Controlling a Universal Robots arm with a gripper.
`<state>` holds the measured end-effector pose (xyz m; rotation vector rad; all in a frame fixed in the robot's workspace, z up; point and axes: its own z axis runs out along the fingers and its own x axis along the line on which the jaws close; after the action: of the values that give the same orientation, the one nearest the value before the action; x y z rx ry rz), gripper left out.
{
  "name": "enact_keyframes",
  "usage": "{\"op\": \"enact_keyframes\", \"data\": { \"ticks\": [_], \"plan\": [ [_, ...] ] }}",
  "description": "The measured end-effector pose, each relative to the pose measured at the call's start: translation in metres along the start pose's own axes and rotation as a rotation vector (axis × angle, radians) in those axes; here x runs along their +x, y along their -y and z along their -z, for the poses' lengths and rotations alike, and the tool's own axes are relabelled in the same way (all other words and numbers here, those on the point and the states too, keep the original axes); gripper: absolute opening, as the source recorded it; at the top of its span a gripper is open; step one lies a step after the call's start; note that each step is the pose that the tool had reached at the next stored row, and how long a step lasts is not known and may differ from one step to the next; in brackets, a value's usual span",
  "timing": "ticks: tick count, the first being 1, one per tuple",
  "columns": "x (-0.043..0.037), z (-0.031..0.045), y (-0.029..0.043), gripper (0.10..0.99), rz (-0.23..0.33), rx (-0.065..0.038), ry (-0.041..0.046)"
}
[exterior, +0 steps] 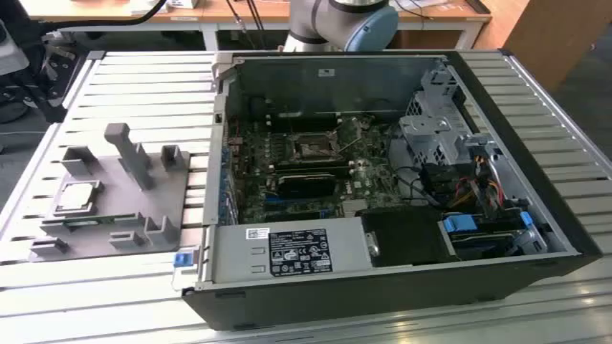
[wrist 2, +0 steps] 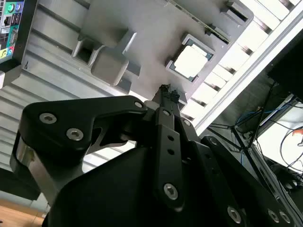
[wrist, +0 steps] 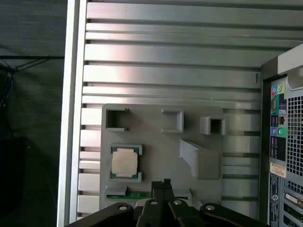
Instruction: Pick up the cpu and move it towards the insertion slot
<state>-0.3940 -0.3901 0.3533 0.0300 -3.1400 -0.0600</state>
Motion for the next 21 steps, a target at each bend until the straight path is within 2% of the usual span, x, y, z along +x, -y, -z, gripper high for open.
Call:
{"op": "enact_keyframes", "data": {
  "ticks": [21],
  "plan": [
    [0.0052, -0.0002, -0.0001, 0.106, 0.000, 0.000, 0.0000]
  ]
}}
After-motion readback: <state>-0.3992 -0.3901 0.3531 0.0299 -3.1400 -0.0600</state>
